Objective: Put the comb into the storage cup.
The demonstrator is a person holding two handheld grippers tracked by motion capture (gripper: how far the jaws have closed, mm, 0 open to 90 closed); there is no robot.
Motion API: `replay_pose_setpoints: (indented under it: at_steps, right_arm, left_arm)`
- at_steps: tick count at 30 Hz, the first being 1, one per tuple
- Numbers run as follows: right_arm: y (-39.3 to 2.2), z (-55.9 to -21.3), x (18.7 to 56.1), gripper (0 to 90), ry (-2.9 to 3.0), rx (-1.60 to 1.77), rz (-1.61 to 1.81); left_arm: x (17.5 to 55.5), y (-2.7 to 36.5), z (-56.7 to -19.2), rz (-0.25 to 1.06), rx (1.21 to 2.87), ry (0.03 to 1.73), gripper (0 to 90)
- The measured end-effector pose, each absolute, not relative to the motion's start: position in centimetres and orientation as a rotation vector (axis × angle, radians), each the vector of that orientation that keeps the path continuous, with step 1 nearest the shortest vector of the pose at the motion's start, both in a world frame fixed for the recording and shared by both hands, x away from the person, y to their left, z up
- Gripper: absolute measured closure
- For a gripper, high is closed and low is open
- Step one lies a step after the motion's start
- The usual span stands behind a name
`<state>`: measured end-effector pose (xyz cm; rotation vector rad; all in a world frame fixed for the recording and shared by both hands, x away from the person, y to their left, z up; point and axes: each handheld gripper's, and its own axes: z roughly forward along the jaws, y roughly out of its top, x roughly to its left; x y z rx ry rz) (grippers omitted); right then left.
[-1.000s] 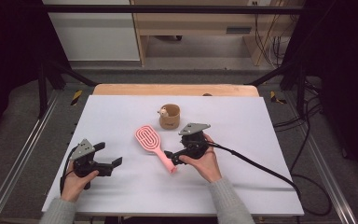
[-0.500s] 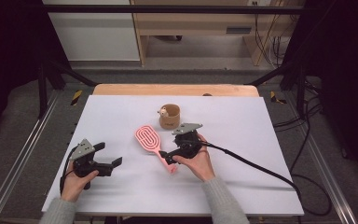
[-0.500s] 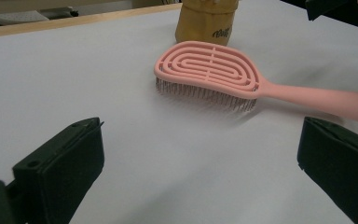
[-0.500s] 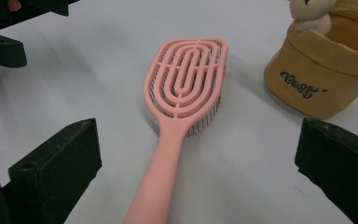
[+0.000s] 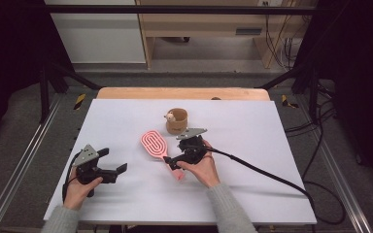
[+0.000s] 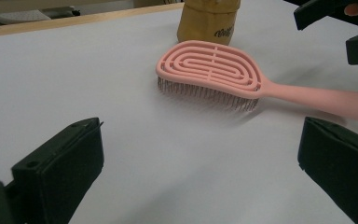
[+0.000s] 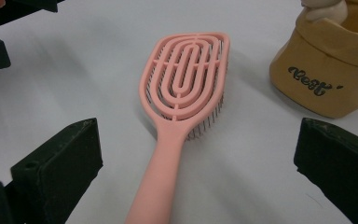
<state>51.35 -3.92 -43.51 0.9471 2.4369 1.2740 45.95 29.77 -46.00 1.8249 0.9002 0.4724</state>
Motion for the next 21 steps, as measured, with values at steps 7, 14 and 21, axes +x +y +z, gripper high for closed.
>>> replay_pose_setpoints:
  at_steps: [7,14,21]
  right_arm:
    - [-3.5,-43.9,51.5,1.3,2.447,0.954,1.255]
    - [-2.5,-44.3,51.7,1.5,2.464,0.942,1.232]
    - [-2.1,-44.8,51.8,3.1,2.477,0.952,1.203]
  left_arm:
    - [45.9,29.7,-46.0,0.47,1.822,0.907,0.0]
    - [45.9,29.8,-46.0,0.465,1.831,0.908,0.0]
    - [46.0,29.8,-46.0,0.465,1.832,0.911,0.0]
